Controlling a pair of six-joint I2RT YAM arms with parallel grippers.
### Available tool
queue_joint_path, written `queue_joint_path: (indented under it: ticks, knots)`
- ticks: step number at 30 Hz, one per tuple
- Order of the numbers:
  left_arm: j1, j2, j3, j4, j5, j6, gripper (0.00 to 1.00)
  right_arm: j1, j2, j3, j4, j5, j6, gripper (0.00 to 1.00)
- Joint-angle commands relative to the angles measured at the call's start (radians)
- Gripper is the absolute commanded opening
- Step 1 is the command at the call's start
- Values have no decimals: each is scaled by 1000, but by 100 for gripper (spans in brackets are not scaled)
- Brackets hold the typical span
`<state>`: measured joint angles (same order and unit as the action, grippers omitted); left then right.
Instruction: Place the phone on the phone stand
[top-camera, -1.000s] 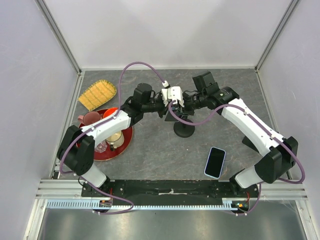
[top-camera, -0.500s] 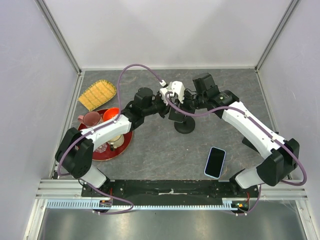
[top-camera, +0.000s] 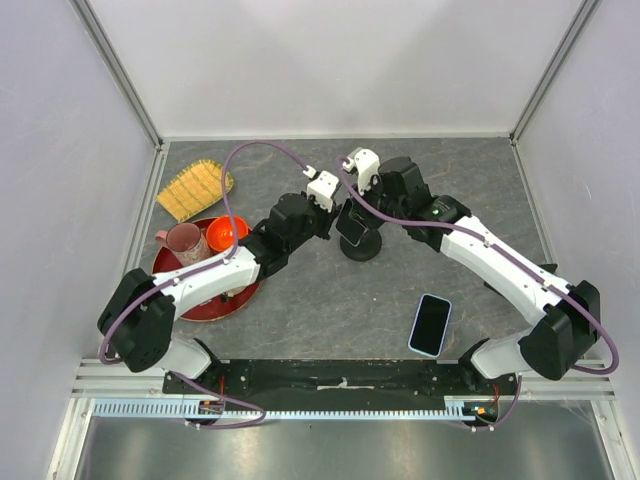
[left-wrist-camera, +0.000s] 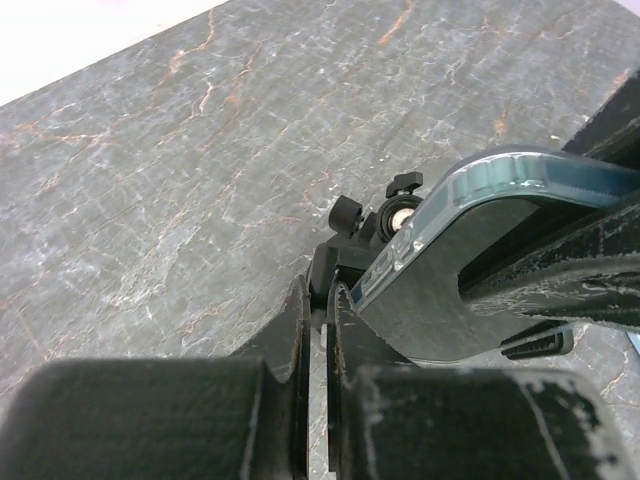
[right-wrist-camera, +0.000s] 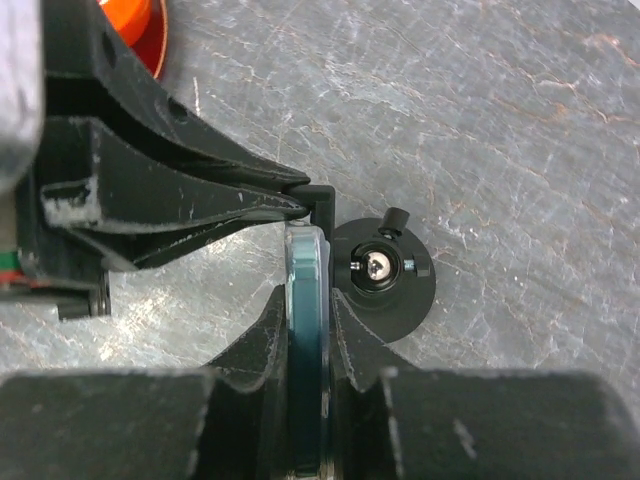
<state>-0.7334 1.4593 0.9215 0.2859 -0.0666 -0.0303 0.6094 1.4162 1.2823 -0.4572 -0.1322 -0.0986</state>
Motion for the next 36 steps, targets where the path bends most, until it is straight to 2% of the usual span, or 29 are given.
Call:
queue_joint_path:
  ticks: [1, 6, 7, 11, 15, 20, 23, 29, 30, 31, 34, 36]
  knots:
    - [12, -74, 25, -68, -372, -69, 2, -14, -16, -3, -196, 503, 97, 0]
    - [-3, -70, 131, -264, -295, -146, 2, 48, 33, 21, -195, 626, 112, 0]
    - [-3, -57, 161, -384, -279, -190, 2, 64, 53, 32, -190, 644, 108, 0]
    - [-14, -60, 209, -473, -170, -255, 2, 82, 78, 48, -146, 654, 108, 0]
    - [-14, -90, 226, -534, -118, -302, 2, 81, 118, 97, -187, 580, 111, 0]
    - [-14, -54, 339, -683, -42, -388, 2, 78, 118, 83, -167, 453, 105, 0]
    - [-14, -37, 381, -705, 25, -418, 2, 67, 119, 68, -155, 392, 68, 0]
    - [-14, -37, 453, -777, 14, -416, 2, 36, 139, 63, -158, 307, 31, 0]
    - [-14, -43, 459, -786, 19, -408, 4, 33, 138, 60, -153, 299, 25, 0]
    - [-14, -50, 465, -789, 25, -404, 12, 29, 138, 60, -153, 290, 22, 0]
    - [-14, -96, 449, -780, 31, -382, 23, 10, 130, 63, -155, 258, 23, 1]
    - [-12, -132, 432, -772, 13, -358, 26, -6, 121, 65, -155, 235, 30, 3]
